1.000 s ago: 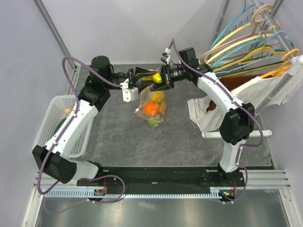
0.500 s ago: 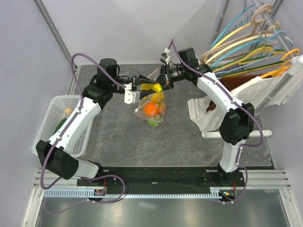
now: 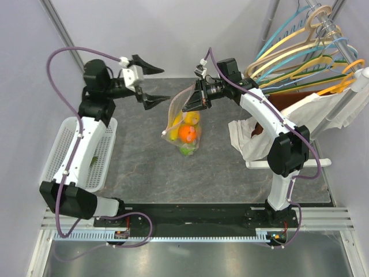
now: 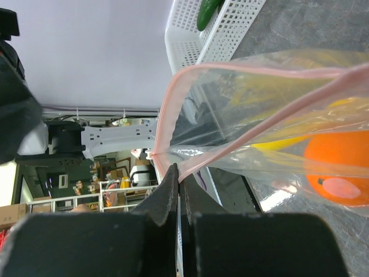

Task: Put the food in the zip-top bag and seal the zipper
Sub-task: Place the fake fruit in the zipper food storage bag, then pick up the fake vegetable from the bin.

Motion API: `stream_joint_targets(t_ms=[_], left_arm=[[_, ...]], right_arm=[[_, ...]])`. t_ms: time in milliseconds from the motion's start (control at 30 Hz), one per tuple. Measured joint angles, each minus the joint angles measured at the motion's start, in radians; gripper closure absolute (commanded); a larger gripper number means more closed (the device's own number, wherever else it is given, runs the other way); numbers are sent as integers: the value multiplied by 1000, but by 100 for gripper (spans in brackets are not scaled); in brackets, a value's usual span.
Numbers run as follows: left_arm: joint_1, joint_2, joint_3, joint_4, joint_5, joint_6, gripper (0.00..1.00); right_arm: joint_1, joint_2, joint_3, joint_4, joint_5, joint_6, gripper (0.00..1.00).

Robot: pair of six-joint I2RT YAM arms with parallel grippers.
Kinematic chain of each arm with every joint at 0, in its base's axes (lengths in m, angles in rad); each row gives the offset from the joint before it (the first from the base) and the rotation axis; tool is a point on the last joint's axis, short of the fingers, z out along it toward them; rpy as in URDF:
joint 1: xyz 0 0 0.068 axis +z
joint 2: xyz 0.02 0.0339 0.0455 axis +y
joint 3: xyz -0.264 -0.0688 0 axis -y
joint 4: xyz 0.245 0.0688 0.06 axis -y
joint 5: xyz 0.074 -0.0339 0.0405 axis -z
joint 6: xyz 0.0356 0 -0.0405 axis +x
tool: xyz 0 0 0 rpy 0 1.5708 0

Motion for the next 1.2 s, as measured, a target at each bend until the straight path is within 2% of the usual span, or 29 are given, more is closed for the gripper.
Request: stream_joint_targets(t_ms=[133, 200, 300, 400, 533, 633, 700, 800, 900, 1200], left_arm=[[149, -67, 14, -19, -31, -251, 0], [231, -93, 58, -162, -112, -284, 0], [289, -111, 142, -373, -306, -255, 1], [344, -136, 154, -587, -481, -181, 2], [499, -98, 116, -814, -650, -65, 2], [623, -5, 63, -920, -712, 33, 0], [699, 62, 20, -956, -748, 93, 1], [773, 137, -22, -974, -809, 160, 12], [803, 186, -53, -958, -889, 217, 23], [825, 367, -76, -855, -1036, 319, 26]], right_arm=[[0, 0, 4, 2, 0, 0, 100], [0, 0, 5, 4, 0, 0, 100], [0, 0, 5, 4, 0, 0, 100], [0, 0, 5, 4, 0, 0, 100], [0, 0, 5, 5, 0, -1, 100], [0, 0, 5, 5, 0, -1, 100], [0, 0, 5, 5, 0, -2, 100], [0, 0, 5, 5, 0, -3, 100], [0, 0, 5, 4, 0, -4, 100], [0, 0, 5, 3, 1, -13, 100]])
